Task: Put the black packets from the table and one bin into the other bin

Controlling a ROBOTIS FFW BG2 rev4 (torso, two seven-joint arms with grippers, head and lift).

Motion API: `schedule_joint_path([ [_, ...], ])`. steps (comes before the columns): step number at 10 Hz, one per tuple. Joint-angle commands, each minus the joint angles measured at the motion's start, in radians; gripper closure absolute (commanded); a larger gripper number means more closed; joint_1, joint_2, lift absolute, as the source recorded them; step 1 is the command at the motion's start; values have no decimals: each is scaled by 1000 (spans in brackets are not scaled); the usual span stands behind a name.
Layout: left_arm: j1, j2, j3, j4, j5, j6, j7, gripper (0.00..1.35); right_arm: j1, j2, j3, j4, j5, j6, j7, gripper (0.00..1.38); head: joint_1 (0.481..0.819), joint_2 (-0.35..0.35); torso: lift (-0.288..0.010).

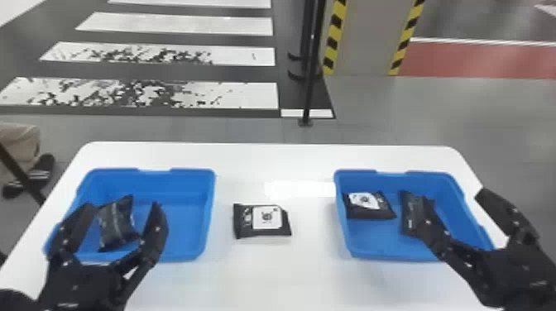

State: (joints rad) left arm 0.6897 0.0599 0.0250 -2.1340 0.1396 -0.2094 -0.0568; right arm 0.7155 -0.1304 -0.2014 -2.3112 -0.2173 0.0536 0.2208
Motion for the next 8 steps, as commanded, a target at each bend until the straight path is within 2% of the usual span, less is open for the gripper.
schedule_joint_path([
  [1,0,-2,5,0,0,-2,0,139,-1,0,2,0,0,0,0,147,695,-51,-110],
  [6,0,-2,7,0,-4,-2,0,139,-21,-6,18,15,-4,15,0,147,695,-42,-110],
  [8,0,-2,7,0,-4,1,0,139,-124,-32,80,91,-12,64,32,142,695,-31,-110],
])
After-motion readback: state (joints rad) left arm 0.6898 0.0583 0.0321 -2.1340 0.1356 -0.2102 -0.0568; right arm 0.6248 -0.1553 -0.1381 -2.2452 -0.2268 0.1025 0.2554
